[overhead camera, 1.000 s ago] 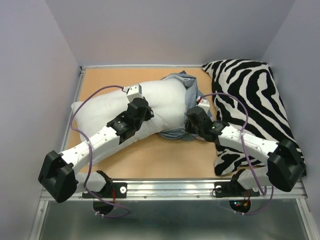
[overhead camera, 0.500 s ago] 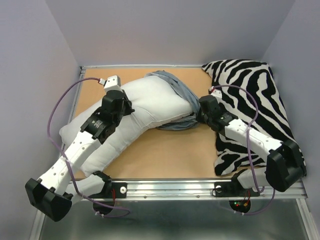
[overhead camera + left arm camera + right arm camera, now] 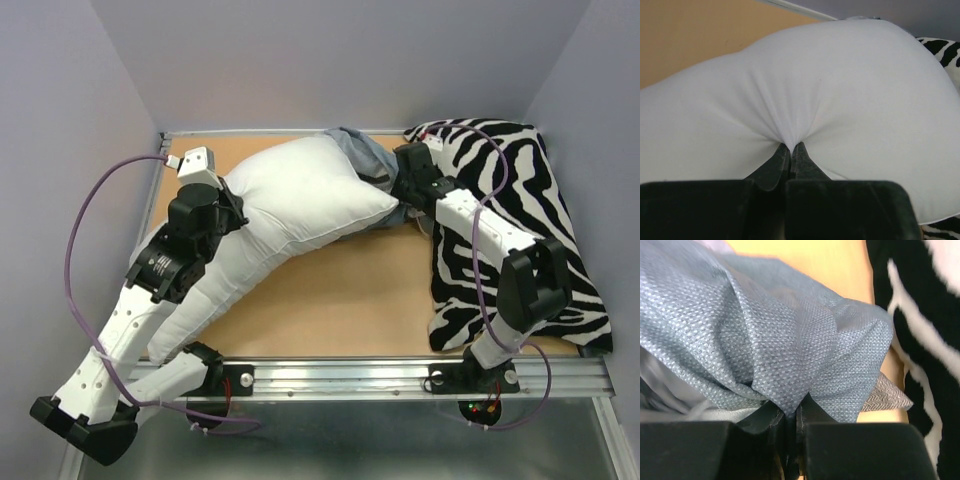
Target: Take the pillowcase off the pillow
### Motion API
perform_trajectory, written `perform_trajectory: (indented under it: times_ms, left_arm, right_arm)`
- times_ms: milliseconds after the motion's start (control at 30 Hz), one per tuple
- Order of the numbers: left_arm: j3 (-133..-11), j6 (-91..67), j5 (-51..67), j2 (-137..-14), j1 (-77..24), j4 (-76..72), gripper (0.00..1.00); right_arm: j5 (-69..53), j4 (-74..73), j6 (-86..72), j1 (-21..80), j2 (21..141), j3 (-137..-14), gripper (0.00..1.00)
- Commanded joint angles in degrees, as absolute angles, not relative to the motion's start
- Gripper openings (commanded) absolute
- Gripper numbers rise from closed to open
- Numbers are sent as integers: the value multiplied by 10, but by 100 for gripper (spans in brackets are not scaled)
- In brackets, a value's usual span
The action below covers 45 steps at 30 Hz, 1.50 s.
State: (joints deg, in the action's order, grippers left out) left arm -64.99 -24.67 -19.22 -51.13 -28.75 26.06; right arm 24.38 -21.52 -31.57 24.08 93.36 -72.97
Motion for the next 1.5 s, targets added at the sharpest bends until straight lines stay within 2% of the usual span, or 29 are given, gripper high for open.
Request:
perform_trajectory:
  times_ms: [0, 167, 300, 400, 533, 700, 867, 933, 1000, 1033, 1100, 1133, 1200, 1233, 1367, 1433, 1467]
  left_arm:
    - [-736, -229, -218, -481, -285, 177, 0]
    - [-766, -222, -244, -472, -285, 186, 0]
    - [-776, -221, -271, -494, -282, 171, 0]
    - [-776, -226, -270, -519, -268, 135, 0]
    - [-787, -246, -252, -576, -224, 92, 0]
    - [-789, -287, -228, -627, -164, 42, 0]
    - [-752, -310, -224, -693, -152, 3, 0]
    - [-731, -313, -201, -714, -152, -15, 0]
    - [-709, -318, -191, -730, -153, -25, 0]
    - [-694, -320, -188, -732, -153, -35, 0]
    - [-644, -327, -194, -733, -153, -60, 0]
    - [-620, -328, -194, -736, -153, -75, 8]
    - [-603, -324, -186, -744, -153, -90, 18]
    - [-592, -319, -165, -749, -153, -97, 30]
    - [-584, -302, -137, -753, -161, -110, 47]
    - [-576, -299, -151, -728, -172, -110, 49]
    - [-571, -295, -162, -717, -173, -106, 60]
  right_arm:
    - [256, -214, -296, 208, 983, -878, 0]
    - [253, -235, -291, 182, 1027, -990, 1]
    - [263, -243, -282, 177, 1024, -1024, 1]
    - [250, -246, -284, 177, 1001, -1002, 1]
    - [206, -243, -300, 178, 944, -892, 1]
    - [157, -157, -328, 192, 848, -627, 0]
    - [142, -106, -352, 228, 816, -485, 1]
    - [136, -97, -354, 230, 803, -465, 2]
    - [133, -97, -348, 229, 786, -454, 12]
    - [131, -97, -344, 230, 777, -451, 26]
    - [128, -98, -338, 230, 744, -447, 37]
    - [125, -105, -332, 230, 722, -450, 49]
    - [111, -115, -326, 230, 703, -457, 61]
    - [104, -119, -323, 230, 694, -460, 65]
    - [83, -155, -314, 230, 658, -482, 76]
    - [78, -167, -307, 231, 642, -502, 80]
    - [78, -178, -305, 230, 636, -509, 83]
